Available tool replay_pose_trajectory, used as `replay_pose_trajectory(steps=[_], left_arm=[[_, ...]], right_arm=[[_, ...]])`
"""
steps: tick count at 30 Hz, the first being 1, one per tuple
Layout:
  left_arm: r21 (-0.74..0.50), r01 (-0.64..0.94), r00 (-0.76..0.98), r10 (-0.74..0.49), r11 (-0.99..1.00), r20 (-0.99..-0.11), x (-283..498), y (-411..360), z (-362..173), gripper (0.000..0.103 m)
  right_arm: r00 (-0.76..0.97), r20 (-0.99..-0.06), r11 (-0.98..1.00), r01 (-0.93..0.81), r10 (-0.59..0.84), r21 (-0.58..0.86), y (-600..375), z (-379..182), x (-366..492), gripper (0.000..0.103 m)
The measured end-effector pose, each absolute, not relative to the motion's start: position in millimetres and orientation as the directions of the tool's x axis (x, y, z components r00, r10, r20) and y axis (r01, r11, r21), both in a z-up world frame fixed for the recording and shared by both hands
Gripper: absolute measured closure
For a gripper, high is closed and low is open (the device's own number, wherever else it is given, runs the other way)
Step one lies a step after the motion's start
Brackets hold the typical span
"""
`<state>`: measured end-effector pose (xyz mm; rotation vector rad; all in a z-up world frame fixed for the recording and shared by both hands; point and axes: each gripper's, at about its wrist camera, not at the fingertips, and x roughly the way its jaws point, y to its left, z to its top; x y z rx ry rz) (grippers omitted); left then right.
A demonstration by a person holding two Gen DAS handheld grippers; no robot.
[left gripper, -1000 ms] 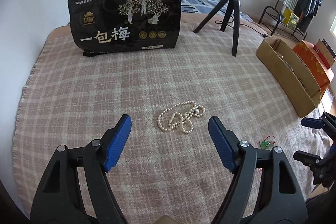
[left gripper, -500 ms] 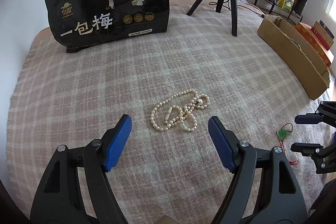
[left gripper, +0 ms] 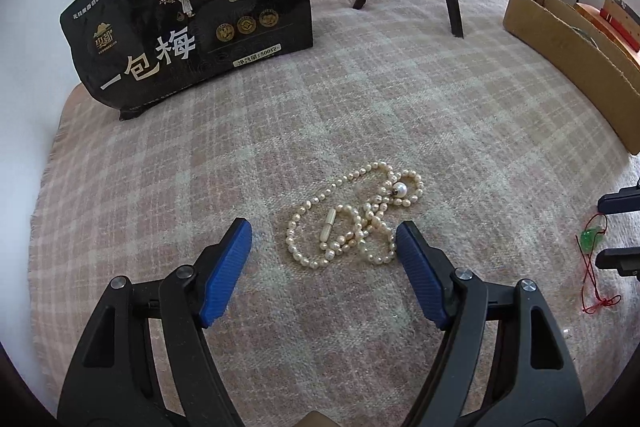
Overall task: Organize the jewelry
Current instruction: 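Close the left tool on the pearl necklace while the right tool grasps the green jade pendant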
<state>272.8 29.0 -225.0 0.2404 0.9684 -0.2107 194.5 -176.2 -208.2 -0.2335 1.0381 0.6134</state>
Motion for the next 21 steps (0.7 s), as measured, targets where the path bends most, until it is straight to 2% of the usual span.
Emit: replay_pose_trajectory(steps=[4, 7, 11, 13, 17, 21], left_arm=[[0.102, 0.288, 0.548, -0.076, 0.952, -0.833, 277, 33, -227, 0.027], [0.074, 0.302, 0.536, -0.105, 0.951, -0.838, 276, 34, -229, 0.044], [0.071, 0.347, 0.530, -0.133, 0.935, -0.838, 272, 25, -228, 0.074], [0.067, 0.360, 0.526, -0.143, 0.931, -0.838, 271, 21, -228, 0.082], [0.046, 0.362, 0.519, -0.160, 0.931, -0.840, 271, 22, -227, 0.089], [0.038, 0.362, 0.516, -0.166, 0.931, -0.840, 270, 23, -226, 0.092]], right_arm=[[0.355, -0.861, 0.802, -0.589, 0.364, 0.096, -173, -210, 195, 0.061], [0.351, -0.864, 0.792, -0.604, 0.362, 0.086, -169, -212, 194, 0.065], [0.349, -0.866, 0.782, -0.619, 0.357, 0.072, -164, -215, 192, 0.067], [0.348, -0.867, 0.780, -0.622, 0.357, 0.072, -164, -215, 193, 0.069], [0.342, -0.867, 0.780, -0.620, 0.363, 0.082, -166, -215, 193, 0.072], [0.338, -0.868, 0.778, -0.623, 0.363, 0.083, -165, -215, 194, 0.074]])
